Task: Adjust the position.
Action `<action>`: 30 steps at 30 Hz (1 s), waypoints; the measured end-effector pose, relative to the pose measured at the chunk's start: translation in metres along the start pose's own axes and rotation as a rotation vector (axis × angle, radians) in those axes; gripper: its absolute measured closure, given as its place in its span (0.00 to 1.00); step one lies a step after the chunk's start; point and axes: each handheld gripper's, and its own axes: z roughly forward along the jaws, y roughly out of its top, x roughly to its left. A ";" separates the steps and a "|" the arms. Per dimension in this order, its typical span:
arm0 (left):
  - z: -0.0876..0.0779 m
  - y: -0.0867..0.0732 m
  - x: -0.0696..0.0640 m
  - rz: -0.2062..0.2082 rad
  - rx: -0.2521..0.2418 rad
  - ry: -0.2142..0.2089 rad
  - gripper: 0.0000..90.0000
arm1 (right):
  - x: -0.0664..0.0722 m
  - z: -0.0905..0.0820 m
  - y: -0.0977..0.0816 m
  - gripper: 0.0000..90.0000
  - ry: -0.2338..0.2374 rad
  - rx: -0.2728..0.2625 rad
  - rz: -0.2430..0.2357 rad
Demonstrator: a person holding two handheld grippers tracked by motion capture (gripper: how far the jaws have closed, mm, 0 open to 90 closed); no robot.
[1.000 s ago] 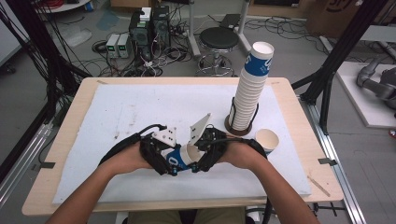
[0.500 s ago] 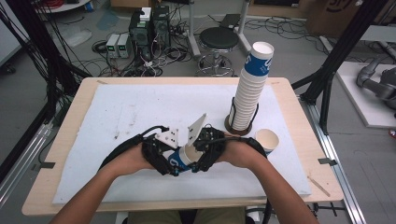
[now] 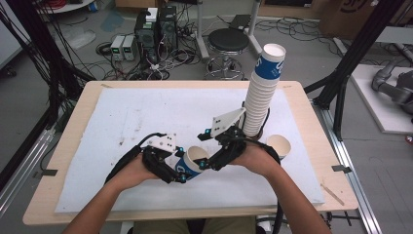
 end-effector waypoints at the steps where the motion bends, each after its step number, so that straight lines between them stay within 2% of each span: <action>1: 0.000 -0.003 0.000 -0.008 -0.012 0.005 0.30 | -0.001 -0.004 -0.002 0.22 -0.013 -0.031 0.017; 4: -0.001 -0.010 0.001 -0.036 -0.051 0.019 0.30 | -0.004 -0.016 -0.009 0.22 -0.039 -0.124 0.065; 5: -0.003 -0.013 0.002 -0.031 -0.058 0.028 0.30 | -0.005 -0.019 -0.012 0.22 -0.045 -0.147 0.075; 8: -0.007 -0.020 0.004 -0.059 -0.114 0.048 0.30 | -0.006 -0.028 -0.022 0.22 -0.060 -0.182 0.100; 17: -0.025 -0.035 0.009 -0.103 -0.288 0.124 0.30 | -0.007 -0.041 -0.053 0.22 -0.123 -0.223 0.165; 22: -0.031 -0.042 0.010 -0.100 -0.336 0.149 0.30 | -0.007 -0.049 -0.067 0.22 -0.191 -0.232 0.197; 26: -0.035 -0.047 0.011 -0.091 -0.373 0.172 0.30 | -0.007 -0.054 -0.078 0.22 -0.260 -0.218 0.215; 30: -0.038 -0.051 0.012 -0.087 -0.399 0.191 0.30 | -0.006 -0.059 -0.089 0.22 -0.304 -0.219 0.227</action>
